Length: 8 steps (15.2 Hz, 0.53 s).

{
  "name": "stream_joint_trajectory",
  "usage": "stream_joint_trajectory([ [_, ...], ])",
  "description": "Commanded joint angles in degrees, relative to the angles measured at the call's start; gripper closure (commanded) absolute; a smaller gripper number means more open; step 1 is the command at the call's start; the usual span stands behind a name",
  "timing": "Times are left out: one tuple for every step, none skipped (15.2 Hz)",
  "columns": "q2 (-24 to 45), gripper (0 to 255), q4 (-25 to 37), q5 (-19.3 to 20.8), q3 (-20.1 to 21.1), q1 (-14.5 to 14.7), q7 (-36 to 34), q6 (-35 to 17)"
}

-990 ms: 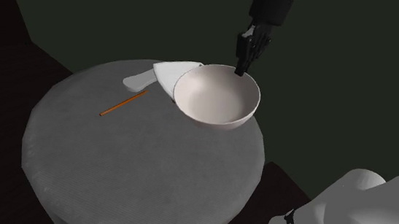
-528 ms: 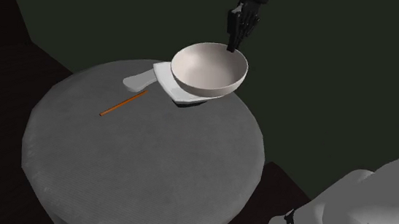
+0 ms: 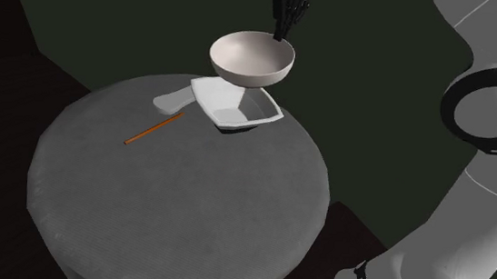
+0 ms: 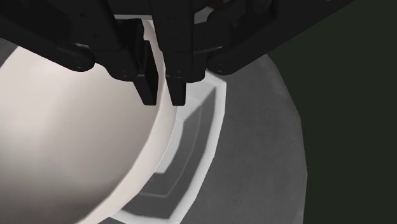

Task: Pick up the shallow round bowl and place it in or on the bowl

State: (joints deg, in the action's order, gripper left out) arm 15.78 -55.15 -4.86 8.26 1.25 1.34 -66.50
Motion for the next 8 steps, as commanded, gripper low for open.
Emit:
stream_joint_trajectory([
  [1.28, 255, 1.03, 0.2, -0.21, -0.29, 0.63, -0.27],
  [0.29, 255, -1.33, 0.1, -0.25, -0.42, 0.83, -1.63],
  [-0.59, 255, -3.5, 0.01, -0.28, -0.53, 1.02, -2.92],
  [-1.39, 255, -5.52, -0.06, -0.31, -0.62, 1.19, -4.14],
  [-2.11, 255, -7.42, -0.13, -0.34, -0.71, 1.36, -5.31],
  [-2.78, 255, -9.22, -0.19, -0.36, -0.78, 1.52, -6.43],
  [-3.4, 255, -10.93, -0.25, -0.39, -0.84, 1.67, -7.52],
  [-3.97, 255, -12.56, -0.3, -0.41, -0.9, 1.82, -8.58],
])
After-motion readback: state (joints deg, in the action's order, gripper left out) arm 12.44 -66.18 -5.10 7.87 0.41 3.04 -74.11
